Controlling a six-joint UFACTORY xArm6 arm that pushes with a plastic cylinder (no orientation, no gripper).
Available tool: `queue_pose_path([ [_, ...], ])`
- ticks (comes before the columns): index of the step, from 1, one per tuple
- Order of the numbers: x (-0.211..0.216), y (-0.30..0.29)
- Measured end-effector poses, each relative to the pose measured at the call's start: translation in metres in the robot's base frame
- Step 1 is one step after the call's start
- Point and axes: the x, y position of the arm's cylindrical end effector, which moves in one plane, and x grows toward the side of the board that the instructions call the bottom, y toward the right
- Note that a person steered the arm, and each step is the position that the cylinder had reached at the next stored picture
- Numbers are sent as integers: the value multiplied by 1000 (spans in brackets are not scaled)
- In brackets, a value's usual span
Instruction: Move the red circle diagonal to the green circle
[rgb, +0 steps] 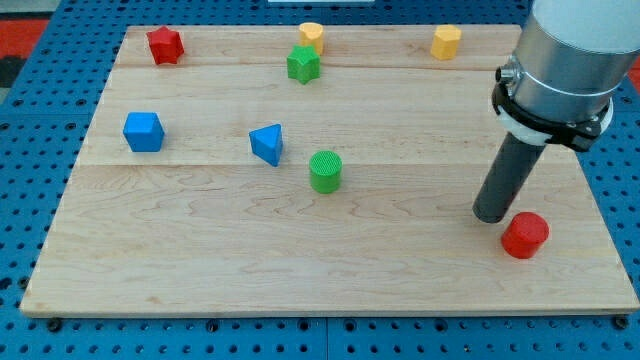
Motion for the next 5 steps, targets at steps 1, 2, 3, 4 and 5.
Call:
queue_pose_path([
  [1,-9,0],
  [2,-8,-1],
  [3,-5,25],
  [4,-1,75],
  [5,8,159],
])
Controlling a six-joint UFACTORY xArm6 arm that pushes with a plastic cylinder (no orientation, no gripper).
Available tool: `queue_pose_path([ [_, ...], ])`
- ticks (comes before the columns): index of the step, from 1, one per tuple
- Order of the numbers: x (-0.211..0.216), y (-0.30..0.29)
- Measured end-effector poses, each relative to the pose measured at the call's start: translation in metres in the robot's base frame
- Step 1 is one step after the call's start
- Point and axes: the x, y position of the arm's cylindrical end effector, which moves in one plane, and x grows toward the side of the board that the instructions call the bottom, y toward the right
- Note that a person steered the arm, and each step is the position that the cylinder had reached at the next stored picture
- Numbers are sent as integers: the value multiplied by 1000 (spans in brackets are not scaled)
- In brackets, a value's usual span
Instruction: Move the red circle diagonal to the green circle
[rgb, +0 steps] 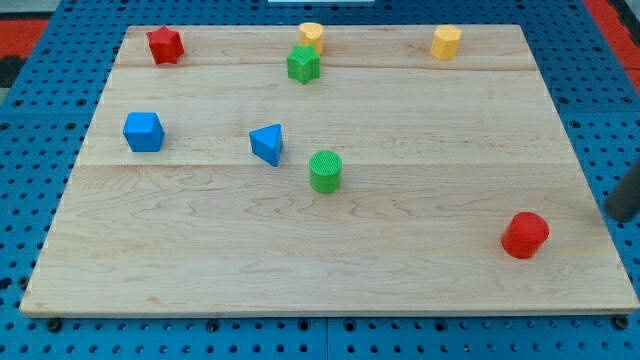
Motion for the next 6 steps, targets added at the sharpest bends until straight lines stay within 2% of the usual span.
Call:
queue_pose_path([
  [2,61,3],
  [3,62,-29],
  [5,23,-127],
  [6,22,-133],
])
